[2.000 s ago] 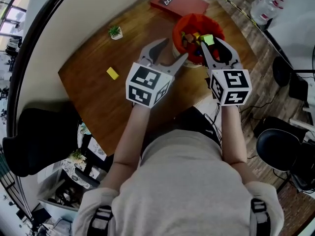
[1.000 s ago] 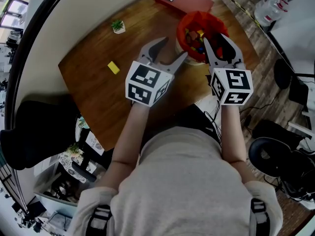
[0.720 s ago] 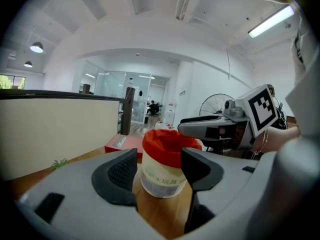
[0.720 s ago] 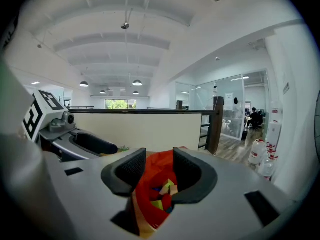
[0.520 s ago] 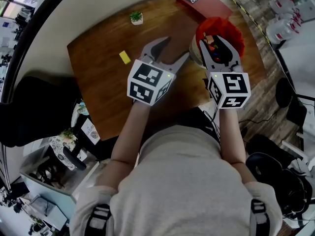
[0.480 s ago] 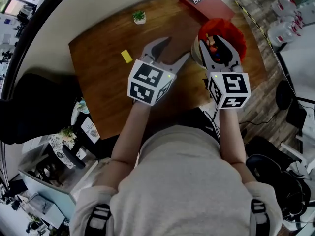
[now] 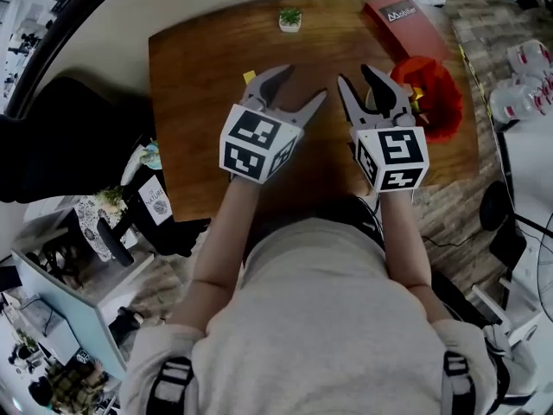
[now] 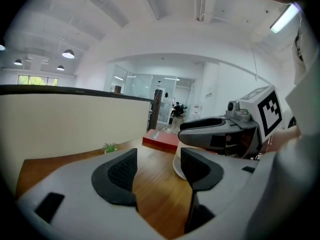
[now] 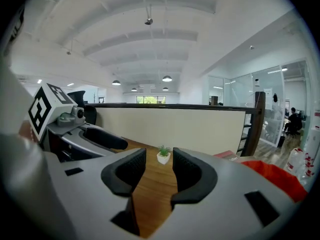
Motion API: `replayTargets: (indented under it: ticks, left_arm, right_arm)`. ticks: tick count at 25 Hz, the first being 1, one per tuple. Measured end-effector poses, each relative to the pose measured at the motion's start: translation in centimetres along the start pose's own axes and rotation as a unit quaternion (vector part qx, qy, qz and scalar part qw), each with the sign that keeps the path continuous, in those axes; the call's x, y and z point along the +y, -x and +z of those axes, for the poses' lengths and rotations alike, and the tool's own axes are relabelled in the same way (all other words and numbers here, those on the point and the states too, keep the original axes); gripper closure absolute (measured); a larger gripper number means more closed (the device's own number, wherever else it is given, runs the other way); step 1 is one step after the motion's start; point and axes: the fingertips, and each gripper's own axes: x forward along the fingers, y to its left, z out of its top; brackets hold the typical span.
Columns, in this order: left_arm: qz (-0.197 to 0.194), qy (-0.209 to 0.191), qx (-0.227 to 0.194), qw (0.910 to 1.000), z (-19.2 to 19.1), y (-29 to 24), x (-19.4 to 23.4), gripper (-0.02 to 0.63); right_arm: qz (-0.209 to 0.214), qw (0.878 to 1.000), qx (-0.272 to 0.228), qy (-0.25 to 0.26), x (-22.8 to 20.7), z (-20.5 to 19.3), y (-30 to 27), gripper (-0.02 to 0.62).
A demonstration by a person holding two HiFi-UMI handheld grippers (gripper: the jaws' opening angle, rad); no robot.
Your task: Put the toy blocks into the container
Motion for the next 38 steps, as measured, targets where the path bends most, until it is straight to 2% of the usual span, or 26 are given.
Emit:
replayTargets:
  ticks: [10,15,21,26,38]
  left_arm:
    - [0.085,0.056,0.022,0.9946,-4.2,2.4,5.7,0.334]
    - [0.117,0.082,0.033,0.9892,-6.3,3.0,7.8,0.334]
    - [0.148,0.109,0.065,0.9809,-9.5,2.8,9.7,0.334]
    - [0.164,0.128,0.084,0.9745,-11.7,2.4,11.1,0.334]
    - [0.175,0.144,0.128,0.9657,-15.5,0.0,13.4,0.334]
  right_arm:
    - [0.085,0.995,0.045,0.014,4.4,-2.6,-5.1,0.431]
    - [0.121,0.991,0.061,0.018,6.5,-3.8,-7.2,0.431]
    - [0.15,0.985,0.086,0.017,7.9,-5.9,-9.4,0.431]
    - [0.166,0.98,0.108,0.01,8.5,-7.7,-10.9,0.431]
    - [0.182,0.972,0.151,-0.003,9.2,-11.9,-13.9,0.433]
